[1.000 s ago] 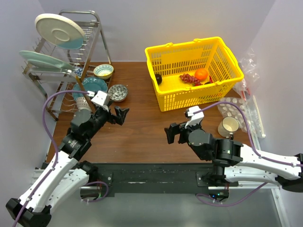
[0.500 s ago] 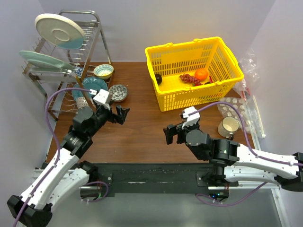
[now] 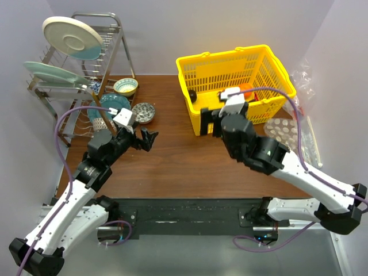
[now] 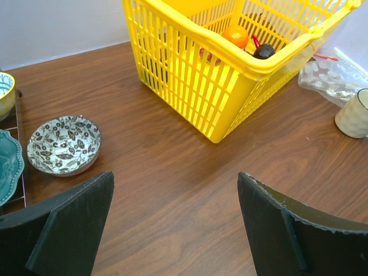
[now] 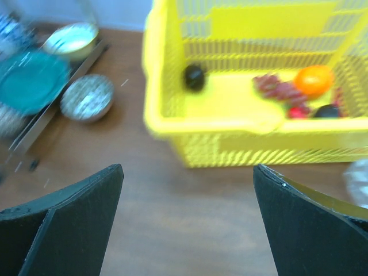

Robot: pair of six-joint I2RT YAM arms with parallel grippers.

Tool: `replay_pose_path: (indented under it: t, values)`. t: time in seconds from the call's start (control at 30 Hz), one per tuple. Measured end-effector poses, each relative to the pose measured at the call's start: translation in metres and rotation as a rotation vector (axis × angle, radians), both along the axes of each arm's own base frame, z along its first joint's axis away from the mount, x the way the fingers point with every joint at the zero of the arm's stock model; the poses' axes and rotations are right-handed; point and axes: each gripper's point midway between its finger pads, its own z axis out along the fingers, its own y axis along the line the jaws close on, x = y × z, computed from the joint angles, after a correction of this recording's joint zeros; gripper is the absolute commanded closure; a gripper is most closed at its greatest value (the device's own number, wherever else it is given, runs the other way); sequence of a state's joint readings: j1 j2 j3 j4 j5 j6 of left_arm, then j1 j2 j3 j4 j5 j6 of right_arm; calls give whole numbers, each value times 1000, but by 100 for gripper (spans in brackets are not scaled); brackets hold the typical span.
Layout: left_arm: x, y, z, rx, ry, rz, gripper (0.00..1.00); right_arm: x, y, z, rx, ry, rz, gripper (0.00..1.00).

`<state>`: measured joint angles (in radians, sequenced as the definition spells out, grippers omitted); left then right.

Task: Place the food in the zip-top bag and seal the zipper
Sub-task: Pick up the zipper food storage bag at the center of the board.

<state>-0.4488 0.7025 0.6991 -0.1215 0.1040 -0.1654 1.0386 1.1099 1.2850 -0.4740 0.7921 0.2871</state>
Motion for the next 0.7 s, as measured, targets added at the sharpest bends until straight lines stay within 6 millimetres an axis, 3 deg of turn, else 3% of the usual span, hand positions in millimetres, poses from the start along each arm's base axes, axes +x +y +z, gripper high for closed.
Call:
replay_pose_path:
  t: [0.17,0.27,0.33,0.43,0.57,0.7]
  values:
    - [-3,1,5,-9,-17,-4,7,53,-45,36,31,-8,-180,1]
    - [-4,0,7,-13,-20,-11,7,81,-90,51,70,-14,-322,1]
    - [-5,-1,7,-18,-17,-16,7,98,-131,56,119,-12,-431,1]
    - [-6,-2,7,-20,-16,-21,7,109,-179,53,176,-3,-555,1]
    - [-6,-2,7,-21,-15,-24,7,124,-227,44,289,23,-636,2]
    - [-6,-2,7,-21,-16,-25,7,137,-281,14,465,59,-703,3]
